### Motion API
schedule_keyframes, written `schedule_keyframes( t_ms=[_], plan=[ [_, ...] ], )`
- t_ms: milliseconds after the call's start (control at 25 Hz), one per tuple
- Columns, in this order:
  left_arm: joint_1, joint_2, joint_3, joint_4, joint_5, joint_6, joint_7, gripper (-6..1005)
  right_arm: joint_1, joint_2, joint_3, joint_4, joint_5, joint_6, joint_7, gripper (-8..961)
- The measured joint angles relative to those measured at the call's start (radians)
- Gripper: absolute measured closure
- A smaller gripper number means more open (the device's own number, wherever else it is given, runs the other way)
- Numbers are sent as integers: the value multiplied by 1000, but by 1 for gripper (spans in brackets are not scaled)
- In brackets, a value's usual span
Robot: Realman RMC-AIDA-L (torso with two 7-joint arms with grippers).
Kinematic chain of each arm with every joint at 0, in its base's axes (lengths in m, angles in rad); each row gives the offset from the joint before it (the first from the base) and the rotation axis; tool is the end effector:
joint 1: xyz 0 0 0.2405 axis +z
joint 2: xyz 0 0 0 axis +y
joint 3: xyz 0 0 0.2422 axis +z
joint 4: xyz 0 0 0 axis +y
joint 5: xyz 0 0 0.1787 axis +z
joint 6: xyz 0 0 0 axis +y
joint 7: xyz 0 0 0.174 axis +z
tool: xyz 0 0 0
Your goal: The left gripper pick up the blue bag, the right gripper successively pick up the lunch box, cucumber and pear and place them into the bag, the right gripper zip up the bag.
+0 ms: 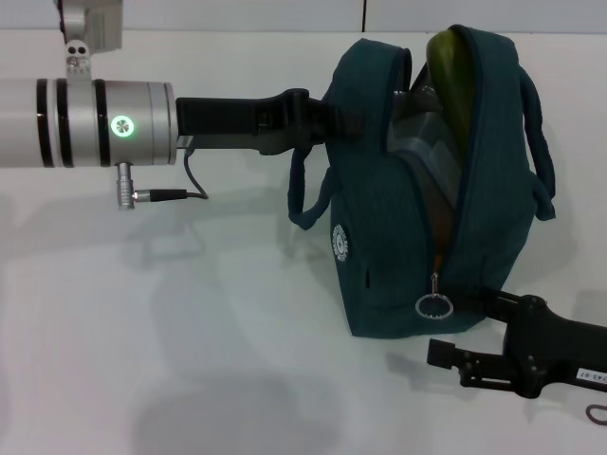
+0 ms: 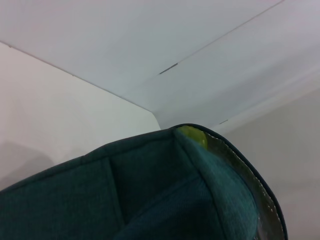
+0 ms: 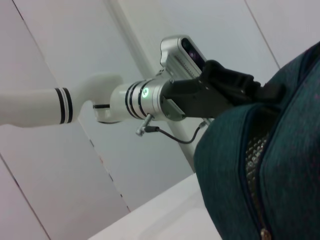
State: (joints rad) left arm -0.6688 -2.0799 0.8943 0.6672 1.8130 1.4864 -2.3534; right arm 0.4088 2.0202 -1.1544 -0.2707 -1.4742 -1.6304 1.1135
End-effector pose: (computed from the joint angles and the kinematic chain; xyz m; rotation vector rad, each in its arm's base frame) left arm -0.1509 0.3400 -0.0312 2.4142 1.6854 0.8698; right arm 0.2273 0.2356 -0.0534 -2.7610 0.7483 1.0616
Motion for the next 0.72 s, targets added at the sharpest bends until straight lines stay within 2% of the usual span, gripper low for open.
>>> schedule_keyframes(
  t_ms=[440,720],
  plan=[
    [3,-2,0,0,0,0,2,939,17,1,-21,2,7,22,0,200],
    [8,-2,0,0,0,0,3,938,17,1,-23,8,35,41,0,352]
  ],
)
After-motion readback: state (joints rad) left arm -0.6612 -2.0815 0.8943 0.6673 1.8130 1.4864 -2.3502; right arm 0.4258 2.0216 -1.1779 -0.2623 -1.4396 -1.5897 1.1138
